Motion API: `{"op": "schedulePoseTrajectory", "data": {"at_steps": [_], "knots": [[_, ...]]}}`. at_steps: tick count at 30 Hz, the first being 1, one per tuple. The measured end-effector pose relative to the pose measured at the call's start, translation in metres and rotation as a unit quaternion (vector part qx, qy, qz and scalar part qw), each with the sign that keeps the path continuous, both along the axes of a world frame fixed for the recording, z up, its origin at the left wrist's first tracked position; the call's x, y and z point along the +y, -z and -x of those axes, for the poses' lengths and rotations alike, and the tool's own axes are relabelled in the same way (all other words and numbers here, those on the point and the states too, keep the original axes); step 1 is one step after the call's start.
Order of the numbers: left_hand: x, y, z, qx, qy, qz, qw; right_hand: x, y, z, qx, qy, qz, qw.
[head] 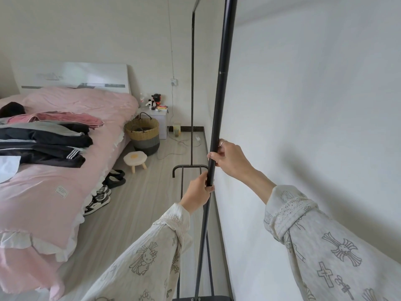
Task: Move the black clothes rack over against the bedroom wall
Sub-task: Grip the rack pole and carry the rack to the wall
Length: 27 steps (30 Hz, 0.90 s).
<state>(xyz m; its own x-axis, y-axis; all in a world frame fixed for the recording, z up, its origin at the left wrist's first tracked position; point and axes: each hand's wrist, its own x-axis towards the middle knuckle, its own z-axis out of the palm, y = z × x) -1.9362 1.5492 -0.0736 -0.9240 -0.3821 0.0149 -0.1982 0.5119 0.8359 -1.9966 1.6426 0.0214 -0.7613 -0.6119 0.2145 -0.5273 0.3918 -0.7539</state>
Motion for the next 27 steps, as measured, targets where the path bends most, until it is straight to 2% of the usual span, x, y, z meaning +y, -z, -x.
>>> {"op": "schedulePoseTrajectory", "data": {"at_steps": [13,27], "knots": [[-0.040,0.004,0.067,0.012,0.027,-0.005,1.000,-0.037,0.002,0.061,-0.017,0.026,0.013,0.999],[-0.038,0.008,0.069,0.020,-0.010,-0.009,1.000,-0.039,0.010,0.073,0.003,-0.006,0.008,1.000]]}}
